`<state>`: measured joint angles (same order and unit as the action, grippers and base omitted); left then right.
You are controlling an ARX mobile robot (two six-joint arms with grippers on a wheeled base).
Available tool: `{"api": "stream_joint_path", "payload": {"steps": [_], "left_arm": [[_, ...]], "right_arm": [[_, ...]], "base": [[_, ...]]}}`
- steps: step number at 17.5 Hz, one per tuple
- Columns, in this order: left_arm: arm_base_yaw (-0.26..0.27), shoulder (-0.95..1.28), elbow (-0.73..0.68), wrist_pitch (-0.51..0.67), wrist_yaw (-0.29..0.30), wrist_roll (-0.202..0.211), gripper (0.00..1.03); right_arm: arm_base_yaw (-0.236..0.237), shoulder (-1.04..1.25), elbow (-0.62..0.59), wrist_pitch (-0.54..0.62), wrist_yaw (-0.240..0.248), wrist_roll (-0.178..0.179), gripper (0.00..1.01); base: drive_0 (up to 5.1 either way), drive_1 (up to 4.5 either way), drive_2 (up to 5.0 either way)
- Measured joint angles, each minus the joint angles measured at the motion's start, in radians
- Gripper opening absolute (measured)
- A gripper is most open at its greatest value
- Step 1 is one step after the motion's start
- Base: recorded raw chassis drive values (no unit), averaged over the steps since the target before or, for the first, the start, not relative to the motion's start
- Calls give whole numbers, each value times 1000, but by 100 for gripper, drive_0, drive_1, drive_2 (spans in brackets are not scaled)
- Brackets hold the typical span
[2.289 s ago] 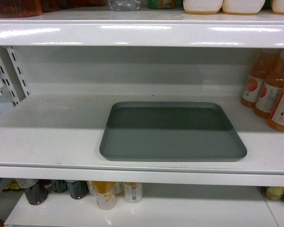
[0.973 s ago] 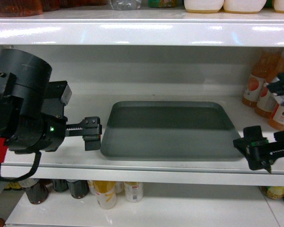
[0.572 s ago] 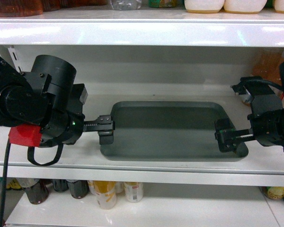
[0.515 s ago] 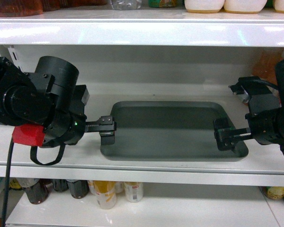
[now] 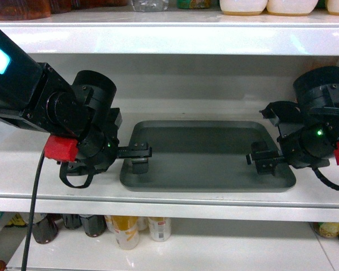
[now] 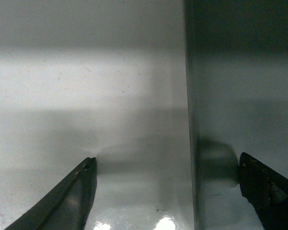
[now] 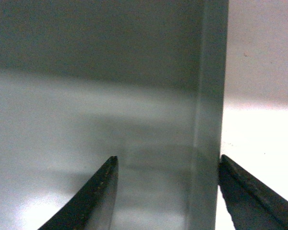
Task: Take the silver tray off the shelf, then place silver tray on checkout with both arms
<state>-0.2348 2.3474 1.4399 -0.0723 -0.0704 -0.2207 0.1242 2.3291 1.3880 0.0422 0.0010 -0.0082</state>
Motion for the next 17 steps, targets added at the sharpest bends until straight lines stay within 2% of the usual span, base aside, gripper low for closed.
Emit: {"api": "stream_joint_path", "payload": {"steps": [1, 2, 3, 4, 7, 13, 15, 16, 17], "left_arm": [[0, 3, 10, -14, 4, -11, 81], [7, 19, 34, -39, 18, -42, 55], [2, 23, 25, -18, 45, -73, 21], [-1, 17, -2, 16, 56, -96, 3], [1, -6, -63, 71, 71, -114, 3], [-1, -40, -117, 97, 70, -128, 3], [-1, -81, -184, 129, 67, -135, 3], [-12, -188, -327, 177, 46, -138, 3], [-14, -218, -356, 183, 38, -138, 3]], "right_arm": [[-1, 10, 19, -8, 5, 1, 59], [-10, 42, 50, -30, 29, 2, 31], [-22, 43, 53, -35, 18, 21, 2], [-27, 38, 37, -24, 8, 35, 2], [-27, 11, -18, 7, 7, 47, 2], [-27, -20, -75, 38, -1, 62, 2], [-26, -64, -153, 74, -13, 73, 2], [-25, -166, -300, 146, -37, 91, 2], [-24, -192, -331, 162, -42, 92, 2]], "base": [[0, 0, 0], [0, 0, 0], [0, 0, 0], [0, 0, 0], [0, 0, 0], [0, 0, 0], [0, 0, 0], [0, 0, 0], [0, 0, 0]]}}
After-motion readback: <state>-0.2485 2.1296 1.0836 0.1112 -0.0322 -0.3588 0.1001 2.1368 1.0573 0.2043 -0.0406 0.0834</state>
